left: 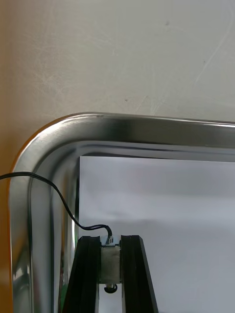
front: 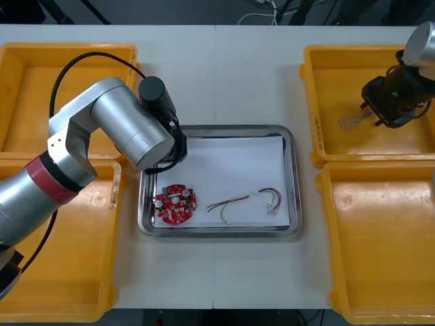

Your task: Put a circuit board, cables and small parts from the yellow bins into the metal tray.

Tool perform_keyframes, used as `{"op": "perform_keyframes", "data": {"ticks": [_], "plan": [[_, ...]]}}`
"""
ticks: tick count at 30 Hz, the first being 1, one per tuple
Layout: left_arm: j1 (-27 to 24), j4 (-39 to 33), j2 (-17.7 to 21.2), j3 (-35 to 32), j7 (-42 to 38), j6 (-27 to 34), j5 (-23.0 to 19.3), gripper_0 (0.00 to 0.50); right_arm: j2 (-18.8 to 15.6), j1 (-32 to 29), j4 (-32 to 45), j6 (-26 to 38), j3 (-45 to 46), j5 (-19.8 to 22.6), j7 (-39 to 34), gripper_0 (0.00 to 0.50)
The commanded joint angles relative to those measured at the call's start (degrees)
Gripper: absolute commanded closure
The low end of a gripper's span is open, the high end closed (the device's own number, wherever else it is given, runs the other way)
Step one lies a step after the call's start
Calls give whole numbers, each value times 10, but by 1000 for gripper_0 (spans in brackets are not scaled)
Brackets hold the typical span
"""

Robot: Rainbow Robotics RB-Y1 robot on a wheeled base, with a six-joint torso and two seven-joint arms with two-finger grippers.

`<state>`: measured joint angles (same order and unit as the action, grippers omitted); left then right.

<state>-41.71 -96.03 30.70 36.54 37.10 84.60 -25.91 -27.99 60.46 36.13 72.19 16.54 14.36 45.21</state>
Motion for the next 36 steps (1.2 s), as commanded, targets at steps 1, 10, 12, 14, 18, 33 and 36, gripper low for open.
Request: {"op": "perform_keyframes", "data": {"ticks": [1, 10, 12, 14, 18, 33, 36], "plan": [[-27, 3, -12, 7, -38, -9, 10, 500, 1, 19, -8, -21, 4, 11, -12, 0], [-27, 3, -12, 7, -42, -20, 10, 497, 0, 45, -33, -28, 6, 11, -13, 0], [-27, 2, -12, 7, -46, -22, 8, 360, 0, 48, -50, -43, 11, 10, -12, 0], [-27, 2, -12, 7, -49, -27, 8, 33, 0, 49, -63, -54, 12, 10, -11, 0], [-27, 3, -11, 7, -55, -32, 9, 0, 0, 48, -73, -61, 12, 10, -11, 0], [-28, -1, -12, 7, -75, -45, 6, 0, 1, 27, -90, -65, 11, 45, -6, 106], [-30, -6, -12, 7, -78, -44, 6, 0, 1, 20, -90, -65, 10, 56, -7, 391]]}}
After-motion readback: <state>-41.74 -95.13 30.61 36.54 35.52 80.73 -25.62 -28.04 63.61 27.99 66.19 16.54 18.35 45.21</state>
